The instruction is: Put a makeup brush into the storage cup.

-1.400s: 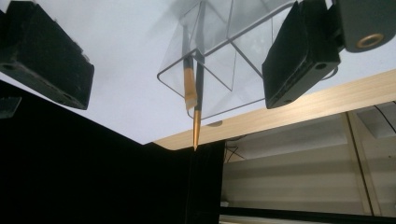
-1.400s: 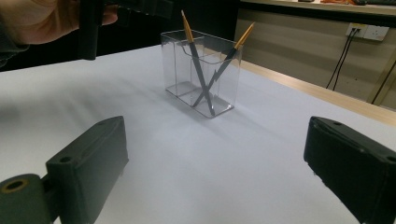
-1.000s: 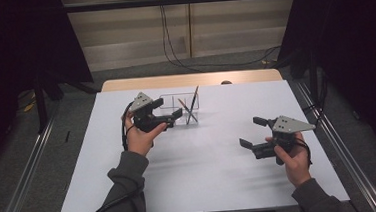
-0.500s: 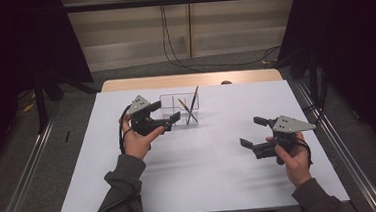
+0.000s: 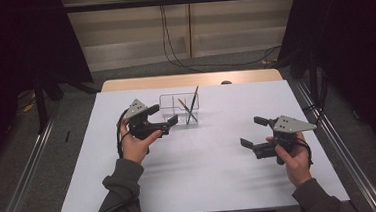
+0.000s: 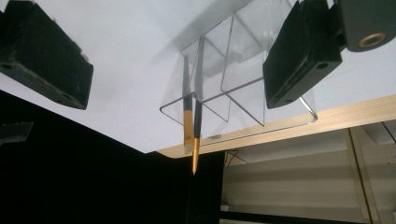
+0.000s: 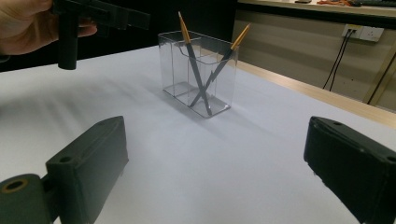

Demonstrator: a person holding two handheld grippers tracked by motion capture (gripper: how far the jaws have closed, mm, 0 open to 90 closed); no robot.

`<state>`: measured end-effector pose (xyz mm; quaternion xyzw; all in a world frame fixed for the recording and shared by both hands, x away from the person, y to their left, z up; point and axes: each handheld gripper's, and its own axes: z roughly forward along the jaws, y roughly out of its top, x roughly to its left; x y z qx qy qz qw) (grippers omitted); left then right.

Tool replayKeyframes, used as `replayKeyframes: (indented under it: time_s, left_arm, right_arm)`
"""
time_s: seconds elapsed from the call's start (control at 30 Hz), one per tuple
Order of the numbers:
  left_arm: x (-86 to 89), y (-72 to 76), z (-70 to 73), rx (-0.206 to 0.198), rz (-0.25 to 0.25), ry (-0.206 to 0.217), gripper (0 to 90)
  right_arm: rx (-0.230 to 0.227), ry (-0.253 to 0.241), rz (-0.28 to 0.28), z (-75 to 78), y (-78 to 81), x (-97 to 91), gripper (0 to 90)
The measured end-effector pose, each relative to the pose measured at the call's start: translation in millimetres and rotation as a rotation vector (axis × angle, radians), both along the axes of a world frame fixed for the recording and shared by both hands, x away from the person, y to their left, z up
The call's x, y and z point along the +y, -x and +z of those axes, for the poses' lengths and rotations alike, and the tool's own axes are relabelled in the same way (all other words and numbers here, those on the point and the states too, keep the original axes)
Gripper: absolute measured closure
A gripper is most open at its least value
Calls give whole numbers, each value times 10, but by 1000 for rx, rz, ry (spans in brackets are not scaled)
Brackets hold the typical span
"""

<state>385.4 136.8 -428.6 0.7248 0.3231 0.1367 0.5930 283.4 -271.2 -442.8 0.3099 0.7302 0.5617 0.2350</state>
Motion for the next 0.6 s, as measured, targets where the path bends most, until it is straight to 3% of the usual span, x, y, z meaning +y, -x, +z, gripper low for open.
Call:
replayKeyframes:
  time_s: [0.23, 0.47, 0.6]
  left_arm:
    - [45, 37, -31, 3, 8, 13, 85]
    - [99, 63, -50, 2, -17, 4, 80]
    - [129, 84, -61, 5, -2, 3, 79]
  right_arm:
    - [-1, 4, 0, 7, 9, -15, 57]
    - [-2, 4, -3, 8, 19, -20, 57]
    - [-2, 4, -4, 8, 21, -24, 57]
